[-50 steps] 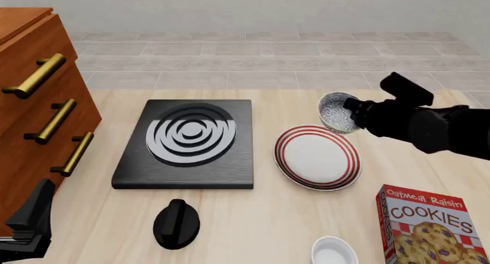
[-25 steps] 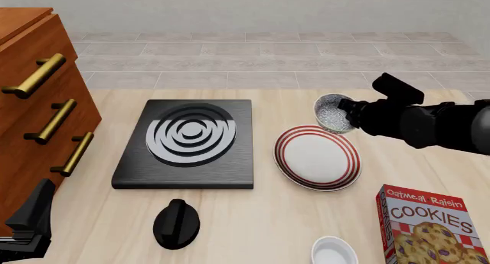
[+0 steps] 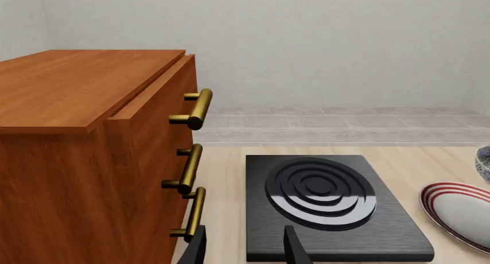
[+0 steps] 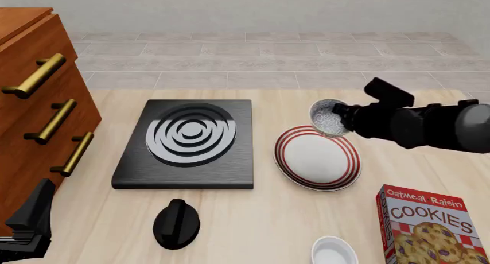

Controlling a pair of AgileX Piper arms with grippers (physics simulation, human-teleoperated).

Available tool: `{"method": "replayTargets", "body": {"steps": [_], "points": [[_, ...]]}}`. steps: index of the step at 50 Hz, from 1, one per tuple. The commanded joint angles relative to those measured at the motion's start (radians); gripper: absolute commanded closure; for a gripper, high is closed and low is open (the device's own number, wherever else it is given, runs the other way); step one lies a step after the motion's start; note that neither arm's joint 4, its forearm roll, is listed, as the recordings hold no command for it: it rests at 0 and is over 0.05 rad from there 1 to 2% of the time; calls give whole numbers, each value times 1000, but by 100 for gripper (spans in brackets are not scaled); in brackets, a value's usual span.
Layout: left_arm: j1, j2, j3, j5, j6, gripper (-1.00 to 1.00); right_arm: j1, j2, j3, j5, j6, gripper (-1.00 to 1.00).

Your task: Pick the akita bowl on the cookies box and place it on the plate.

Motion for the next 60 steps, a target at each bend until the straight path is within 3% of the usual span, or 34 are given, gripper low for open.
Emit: {"method": "replayTargets", "body": {"steps": [1,60], "points": [[0,0,0,0,0,-100,-1,29,-11,-14,-1,100],[0,0,0,0,0,-100,24,136,26,-112,24,100]]}}
